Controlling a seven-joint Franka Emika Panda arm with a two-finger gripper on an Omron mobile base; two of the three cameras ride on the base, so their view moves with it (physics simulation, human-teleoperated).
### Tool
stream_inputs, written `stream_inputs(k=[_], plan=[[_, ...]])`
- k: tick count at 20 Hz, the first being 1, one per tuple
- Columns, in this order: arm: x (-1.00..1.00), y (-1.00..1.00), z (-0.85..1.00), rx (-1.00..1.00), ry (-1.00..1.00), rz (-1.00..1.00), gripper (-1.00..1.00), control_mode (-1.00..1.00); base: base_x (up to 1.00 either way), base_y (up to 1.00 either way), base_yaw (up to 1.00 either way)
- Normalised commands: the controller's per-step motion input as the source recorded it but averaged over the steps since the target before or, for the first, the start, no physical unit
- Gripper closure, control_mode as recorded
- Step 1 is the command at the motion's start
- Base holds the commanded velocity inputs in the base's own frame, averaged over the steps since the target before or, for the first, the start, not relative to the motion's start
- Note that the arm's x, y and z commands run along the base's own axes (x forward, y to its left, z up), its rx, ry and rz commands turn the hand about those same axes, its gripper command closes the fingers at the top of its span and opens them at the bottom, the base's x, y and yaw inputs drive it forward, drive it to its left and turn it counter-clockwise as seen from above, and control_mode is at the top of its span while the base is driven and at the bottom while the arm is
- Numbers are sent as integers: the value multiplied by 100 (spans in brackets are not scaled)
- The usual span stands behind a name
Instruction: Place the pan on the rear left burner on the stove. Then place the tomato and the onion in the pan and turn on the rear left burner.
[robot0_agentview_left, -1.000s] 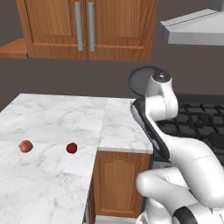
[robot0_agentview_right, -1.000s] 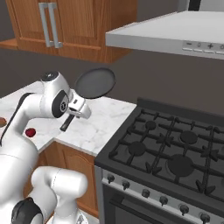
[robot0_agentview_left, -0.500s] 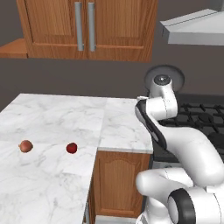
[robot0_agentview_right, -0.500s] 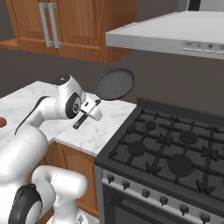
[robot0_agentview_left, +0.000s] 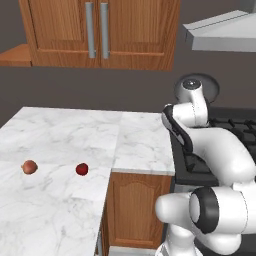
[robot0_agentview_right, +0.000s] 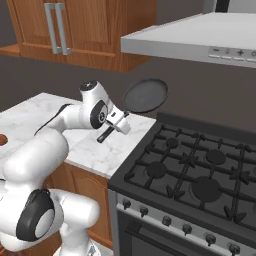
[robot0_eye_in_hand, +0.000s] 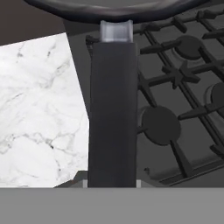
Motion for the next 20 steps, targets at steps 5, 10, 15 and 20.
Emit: stream_inputs(k=[5,10,15,20], plan=[[0,-60,-16,0,11,0,100,-100,0,0,0],[3,-27,-13,0,21,0,100,-100,0,0,0],[4,-14,-24,0,20,0,100,-100,0,0,0],[0,-35,-26,0,14,1,100,-100,0,0,0]])
